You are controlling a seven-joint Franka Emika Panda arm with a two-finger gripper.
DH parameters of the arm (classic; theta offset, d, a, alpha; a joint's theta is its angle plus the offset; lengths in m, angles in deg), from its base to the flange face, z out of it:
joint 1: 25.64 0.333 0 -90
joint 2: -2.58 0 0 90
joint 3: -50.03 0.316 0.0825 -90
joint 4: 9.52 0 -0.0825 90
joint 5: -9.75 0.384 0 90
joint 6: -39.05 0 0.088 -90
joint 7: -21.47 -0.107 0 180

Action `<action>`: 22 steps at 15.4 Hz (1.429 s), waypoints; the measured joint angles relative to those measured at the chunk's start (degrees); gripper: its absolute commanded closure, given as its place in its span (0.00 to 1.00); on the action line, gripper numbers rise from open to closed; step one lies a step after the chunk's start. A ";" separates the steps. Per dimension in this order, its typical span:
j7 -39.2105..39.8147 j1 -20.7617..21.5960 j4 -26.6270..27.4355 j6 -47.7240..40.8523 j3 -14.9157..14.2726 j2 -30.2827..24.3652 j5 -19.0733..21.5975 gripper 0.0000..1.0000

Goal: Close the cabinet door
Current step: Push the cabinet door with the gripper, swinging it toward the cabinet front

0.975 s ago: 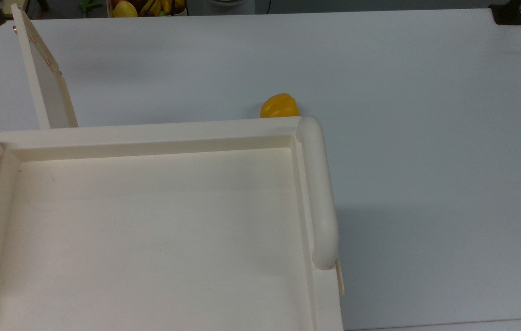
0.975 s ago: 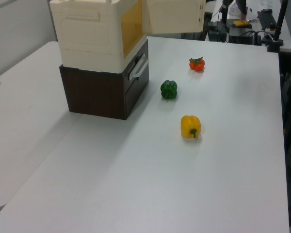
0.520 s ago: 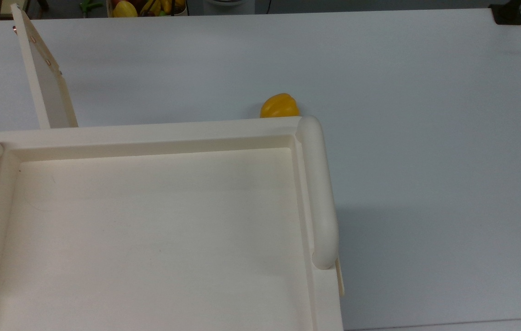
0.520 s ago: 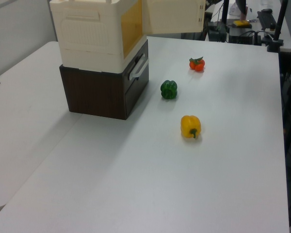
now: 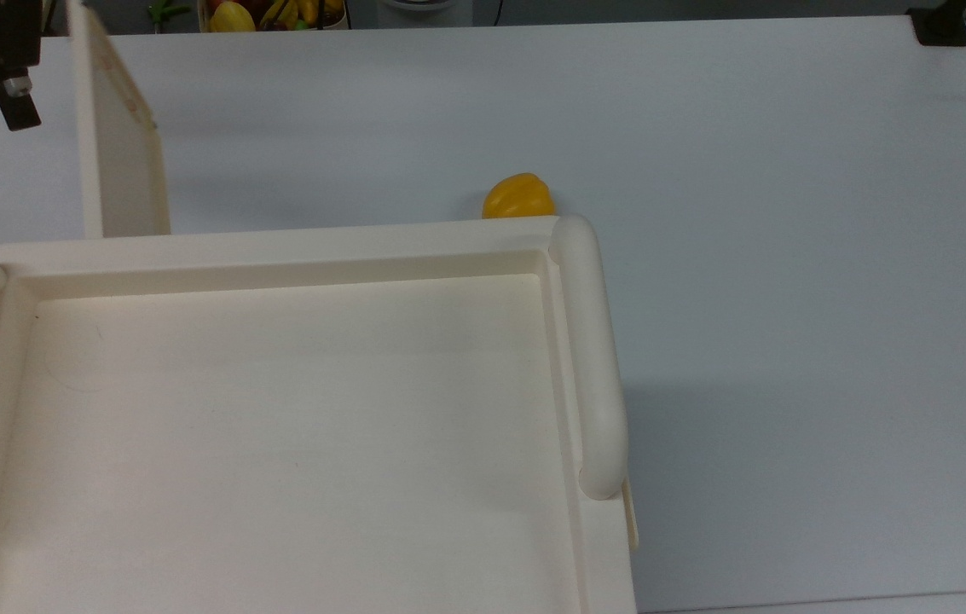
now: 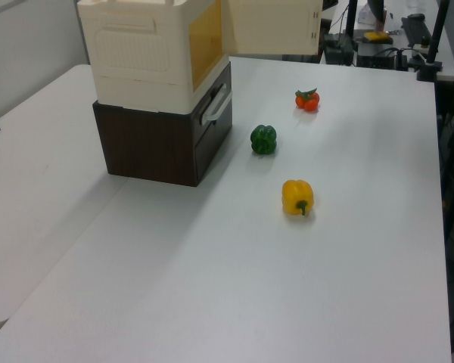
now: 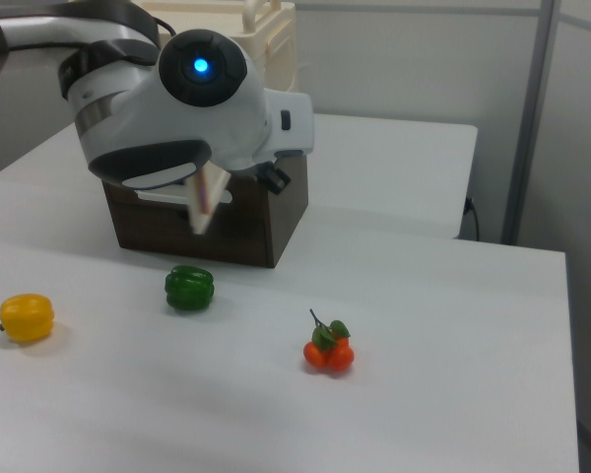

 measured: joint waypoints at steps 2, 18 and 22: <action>0.00 0.09 -0.01 -0.58 0.95 0.00 0.17 1.00; -2.76 2.93 -0.37 0.32 13.19 0.74 2.25 1.00; -2.77 3.38 -0.57 6.56 16.65 2.32 2.75 1.00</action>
